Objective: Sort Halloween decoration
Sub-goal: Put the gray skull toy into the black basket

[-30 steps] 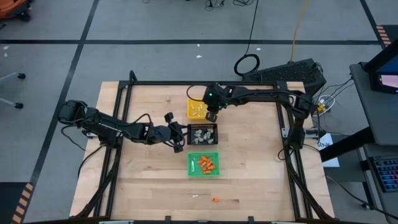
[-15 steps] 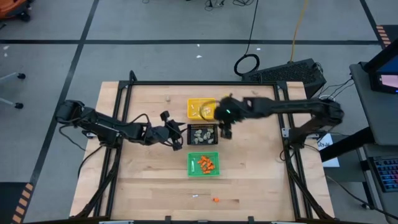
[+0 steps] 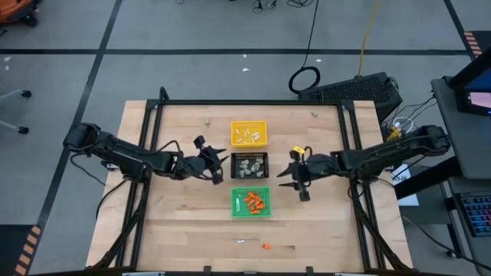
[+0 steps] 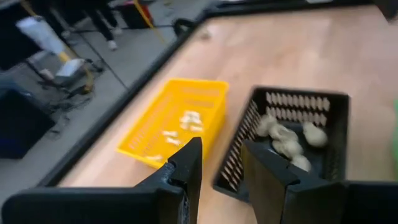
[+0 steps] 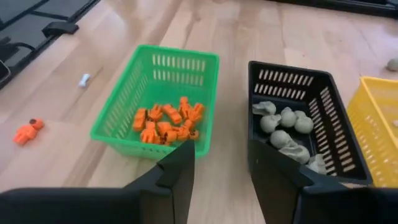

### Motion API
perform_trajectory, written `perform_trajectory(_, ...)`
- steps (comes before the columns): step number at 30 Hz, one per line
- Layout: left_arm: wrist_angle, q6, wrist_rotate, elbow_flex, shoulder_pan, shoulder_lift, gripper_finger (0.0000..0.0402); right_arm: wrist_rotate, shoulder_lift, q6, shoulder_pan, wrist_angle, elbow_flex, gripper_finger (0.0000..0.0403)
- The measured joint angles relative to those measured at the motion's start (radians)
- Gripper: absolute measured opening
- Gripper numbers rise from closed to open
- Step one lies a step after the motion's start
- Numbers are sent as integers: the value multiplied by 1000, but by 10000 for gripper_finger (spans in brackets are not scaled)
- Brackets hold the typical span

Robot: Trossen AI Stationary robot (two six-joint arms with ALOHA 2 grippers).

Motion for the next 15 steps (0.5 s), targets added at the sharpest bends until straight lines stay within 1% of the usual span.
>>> perform_trajectory(3,-45,-35,-52,29,22,-28,113,1,-2,-16,-1,17,-27,135)
perform_trajectory(5,-94,-95,-57,62,59,-47,113,4,2,-30,-1,20,-31,135)
perform_trajectory(7,-160,-154,-39,102,103,-57,113,24,1,-48,-1,21,-36,134)
perform_trajectory(10,-315,-228,19,171,182,-58,113,87,5,-63,-1,22,-43,134)
perform_trajectory(12,-401,-262,39,204,235,-55,113,127,5,-59,-1,15,-49,134)
perform_trajectory(15,-467,-288,42,217,306,-51,117,130,5,-54,-1,10,-64,134)
